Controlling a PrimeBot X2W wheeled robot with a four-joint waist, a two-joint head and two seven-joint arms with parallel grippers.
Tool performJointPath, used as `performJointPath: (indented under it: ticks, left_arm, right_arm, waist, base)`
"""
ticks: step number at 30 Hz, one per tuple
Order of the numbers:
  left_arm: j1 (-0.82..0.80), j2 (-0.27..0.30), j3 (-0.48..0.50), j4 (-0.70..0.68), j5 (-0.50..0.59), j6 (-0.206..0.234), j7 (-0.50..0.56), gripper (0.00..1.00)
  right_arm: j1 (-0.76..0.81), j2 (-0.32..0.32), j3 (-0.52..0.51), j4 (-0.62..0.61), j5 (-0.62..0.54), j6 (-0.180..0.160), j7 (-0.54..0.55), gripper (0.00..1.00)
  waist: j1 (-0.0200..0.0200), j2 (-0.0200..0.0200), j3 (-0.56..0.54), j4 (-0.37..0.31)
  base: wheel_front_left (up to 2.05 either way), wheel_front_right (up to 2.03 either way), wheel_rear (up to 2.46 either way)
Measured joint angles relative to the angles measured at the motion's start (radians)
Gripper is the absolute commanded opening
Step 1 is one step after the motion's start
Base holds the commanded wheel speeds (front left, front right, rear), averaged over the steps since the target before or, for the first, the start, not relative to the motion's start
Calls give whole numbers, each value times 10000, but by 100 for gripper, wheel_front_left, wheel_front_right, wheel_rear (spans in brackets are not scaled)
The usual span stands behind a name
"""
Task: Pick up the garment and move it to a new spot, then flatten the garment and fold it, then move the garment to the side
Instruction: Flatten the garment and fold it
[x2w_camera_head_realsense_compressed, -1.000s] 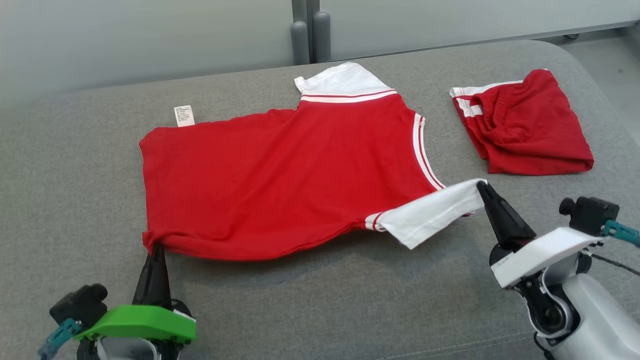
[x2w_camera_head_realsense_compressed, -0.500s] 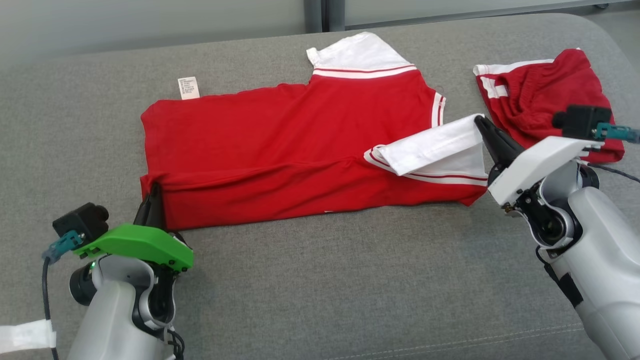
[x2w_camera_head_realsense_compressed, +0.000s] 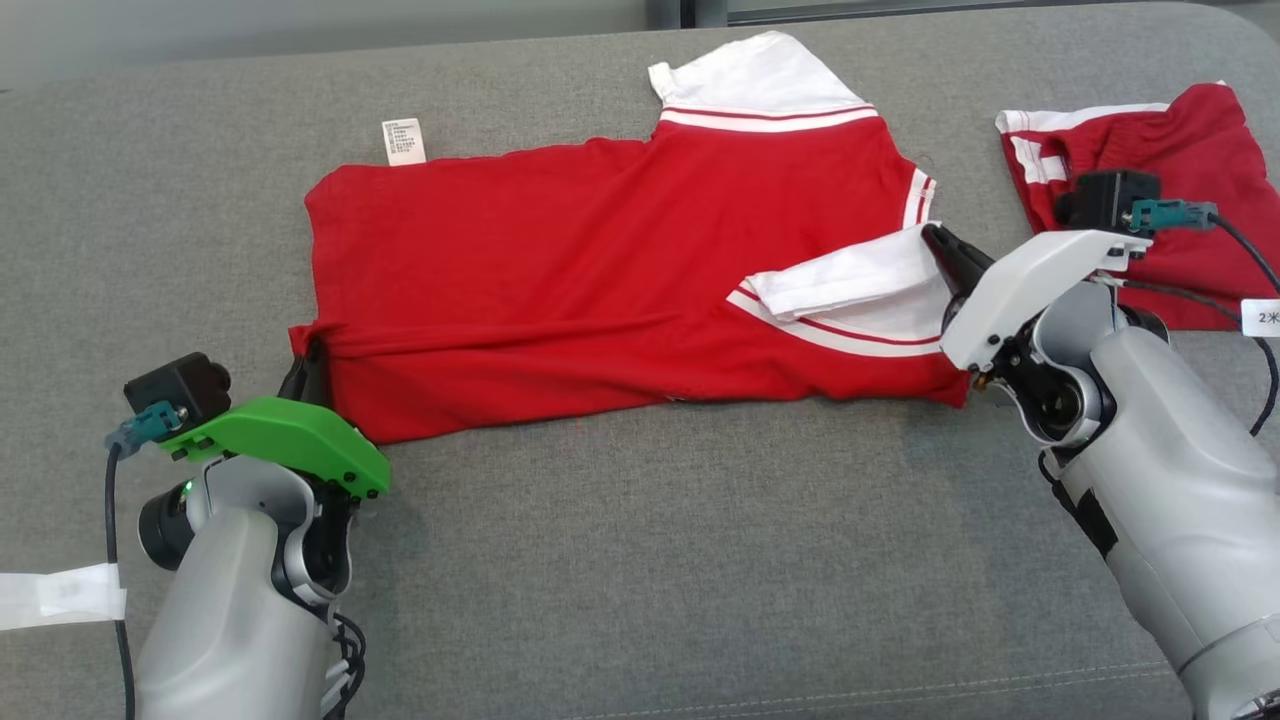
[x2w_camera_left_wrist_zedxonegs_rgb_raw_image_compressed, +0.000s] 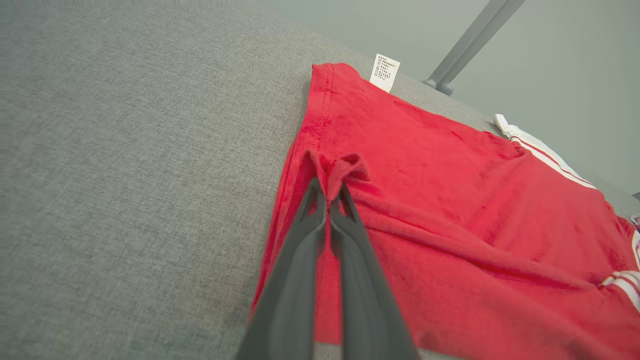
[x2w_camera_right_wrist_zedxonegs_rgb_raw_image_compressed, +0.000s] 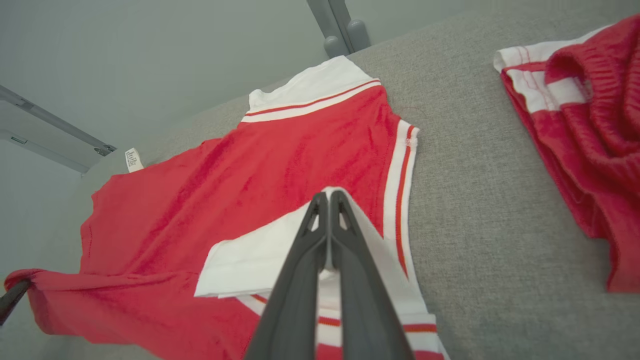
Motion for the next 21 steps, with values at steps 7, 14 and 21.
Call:
performJointPath:
  ticks: [7, 14, 21]
  left_arm:
    - [-271, -8, -36, 489, 2, 0, -211, 100]
    - [-295, -12, -88, 771, 35, -88, -431, 100]
    - [-149, -8, 119, 844, -138, -462, -662, 100]
  right_arm:
    - [-546, 433, -587, 627, 128, -69, -746, 100]
    - [-791, 382, -723, 1055, 173, 0, -1300, 100]
    - [-737, 286, -403, 1076, -136, 587, -1908, 100]
  waist:
    - [0, 0, -104, 31]
    - [0, 0, -154, 23]
    - [0, 0, -271, 6]
  base:
    - [0, 0, 0]
    - [0, 0, 0]
    - [0, 0, 0]
